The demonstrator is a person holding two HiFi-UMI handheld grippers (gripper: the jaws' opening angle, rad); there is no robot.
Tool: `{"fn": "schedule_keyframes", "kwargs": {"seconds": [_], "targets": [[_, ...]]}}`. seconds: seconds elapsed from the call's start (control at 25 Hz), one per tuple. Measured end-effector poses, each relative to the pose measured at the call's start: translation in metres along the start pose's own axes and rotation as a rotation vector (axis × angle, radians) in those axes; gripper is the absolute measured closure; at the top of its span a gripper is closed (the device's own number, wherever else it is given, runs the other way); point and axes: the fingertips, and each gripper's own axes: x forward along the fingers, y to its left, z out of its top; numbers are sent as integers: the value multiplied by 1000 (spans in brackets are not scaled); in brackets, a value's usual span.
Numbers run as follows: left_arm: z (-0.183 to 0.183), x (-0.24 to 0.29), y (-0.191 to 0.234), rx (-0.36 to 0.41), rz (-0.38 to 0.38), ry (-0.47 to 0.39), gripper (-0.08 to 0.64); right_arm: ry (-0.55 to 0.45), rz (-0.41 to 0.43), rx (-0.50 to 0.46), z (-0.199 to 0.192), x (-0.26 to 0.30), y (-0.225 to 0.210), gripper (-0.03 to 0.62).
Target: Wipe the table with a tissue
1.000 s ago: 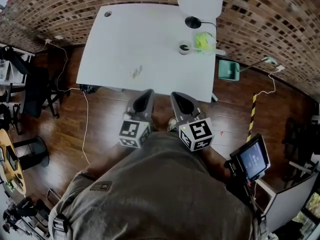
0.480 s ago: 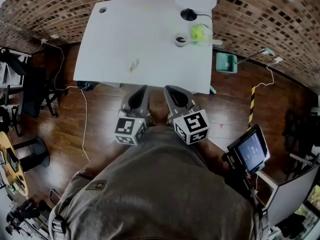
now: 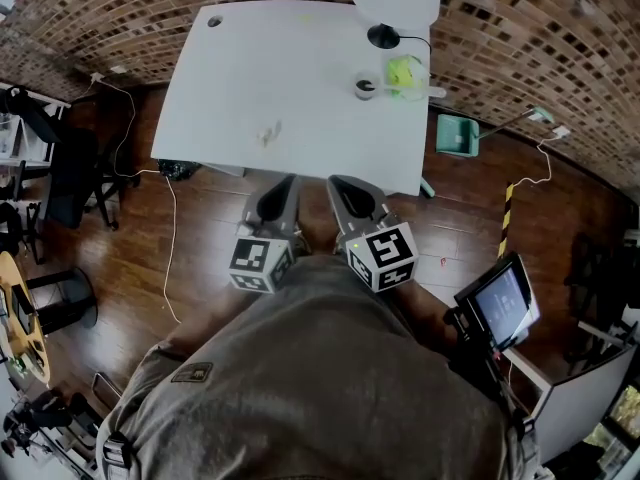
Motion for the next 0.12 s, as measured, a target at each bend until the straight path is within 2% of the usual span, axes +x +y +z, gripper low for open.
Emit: {"fn": "schedule_keyframes", "kwargs": {"seconds": [0.12], "targets": [[2,-1,-2,13,5,-1,558,0,7,-1,0,-2,0,583]]}}
